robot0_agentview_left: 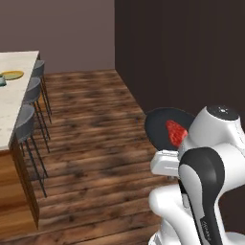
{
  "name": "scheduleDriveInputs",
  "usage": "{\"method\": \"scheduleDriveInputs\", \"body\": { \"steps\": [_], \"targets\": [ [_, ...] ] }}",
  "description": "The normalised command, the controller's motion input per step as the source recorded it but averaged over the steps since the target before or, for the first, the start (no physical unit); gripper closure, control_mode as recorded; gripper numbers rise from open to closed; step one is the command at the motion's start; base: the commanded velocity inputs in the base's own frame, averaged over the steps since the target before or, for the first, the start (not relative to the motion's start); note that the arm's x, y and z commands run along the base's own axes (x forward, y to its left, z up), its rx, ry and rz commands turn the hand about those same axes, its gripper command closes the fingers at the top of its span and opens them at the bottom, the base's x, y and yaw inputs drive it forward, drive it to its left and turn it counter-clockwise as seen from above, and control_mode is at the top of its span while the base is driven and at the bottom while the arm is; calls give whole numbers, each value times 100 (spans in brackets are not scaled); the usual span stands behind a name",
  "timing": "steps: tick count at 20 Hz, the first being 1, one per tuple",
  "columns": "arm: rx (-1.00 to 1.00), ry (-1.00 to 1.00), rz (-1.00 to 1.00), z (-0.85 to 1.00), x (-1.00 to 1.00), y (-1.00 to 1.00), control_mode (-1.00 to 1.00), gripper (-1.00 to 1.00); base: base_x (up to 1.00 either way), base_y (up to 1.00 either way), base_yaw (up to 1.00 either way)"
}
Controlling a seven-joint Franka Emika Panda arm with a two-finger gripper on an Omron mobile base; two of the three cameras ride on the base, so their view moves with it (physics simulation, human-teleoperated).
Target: Pick up the pan with the steak in it and place it on the dining table. Then place the steak on the plate.
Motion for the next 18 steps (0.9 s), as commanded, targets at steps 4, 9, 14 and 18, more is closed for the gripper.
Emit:
{"method": "scheduleDriveInputs", "body": {
  "steps": [4,9,14,18],
  "targets": [
    [0,0,0,0,0,0,100,100,36,-62,-2],
    [0,0,0,0,0,0,100,100,80,-30,-3],
    [0,0,0,0,0,0,100,100,85,-28,-1],
    [0,0,0,0,0,0,100,100,82,-11,0]
  ]
}}
